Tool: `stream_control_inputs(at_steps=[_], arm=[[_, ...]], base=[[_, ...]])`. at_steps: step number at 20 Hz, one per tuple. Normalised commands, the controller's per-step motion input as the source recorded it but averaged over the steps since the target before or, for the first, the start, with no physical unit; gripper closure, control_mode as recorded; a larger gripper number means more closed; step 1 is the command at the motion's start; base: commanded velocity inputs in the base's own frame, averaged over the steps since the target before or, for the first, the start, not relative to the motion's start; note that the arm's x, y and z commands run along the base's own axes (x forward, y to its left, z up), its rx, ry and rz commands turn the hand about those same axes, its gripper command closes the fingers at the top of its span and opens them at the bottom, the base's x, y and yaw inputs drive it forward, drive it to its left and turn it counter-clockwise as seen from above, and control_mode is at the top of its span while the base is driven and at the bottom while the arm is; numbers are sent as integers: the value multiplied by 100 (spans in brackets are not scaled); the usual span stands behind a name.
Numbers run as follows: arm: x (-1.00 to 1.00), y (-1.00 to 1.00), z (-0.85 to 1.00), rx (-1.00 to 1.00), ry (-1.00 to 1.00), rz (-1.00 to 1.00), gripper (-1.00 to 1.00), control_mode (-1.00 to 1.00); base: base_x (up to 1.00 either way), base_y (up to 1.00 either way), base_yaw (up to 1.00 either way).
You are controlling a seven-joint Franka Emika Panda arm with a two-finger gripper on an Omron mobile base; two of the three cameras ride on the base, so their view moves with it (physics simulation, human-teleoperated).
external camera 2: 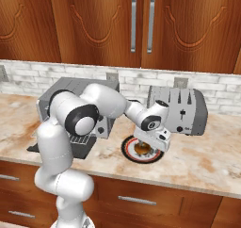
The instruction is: Pick up the bagel from the plate, place it on the toaster oven rack, close the door, and set the timer.
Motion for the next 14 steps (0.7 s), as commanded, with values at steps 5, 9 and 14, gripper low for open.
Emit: stream_control_inputs(at_steps=[5, 9, 14], arm=[[0, -2, -18, 0, 0, 0, -100, -100], [-6, 1, -42, 0, 0, 0, -100, -100], [-10, 11, -38, 0, 0, 0, 100, -100]], base=[[0, 0, 0], [0, 0, 0], [0, 0, 0]])
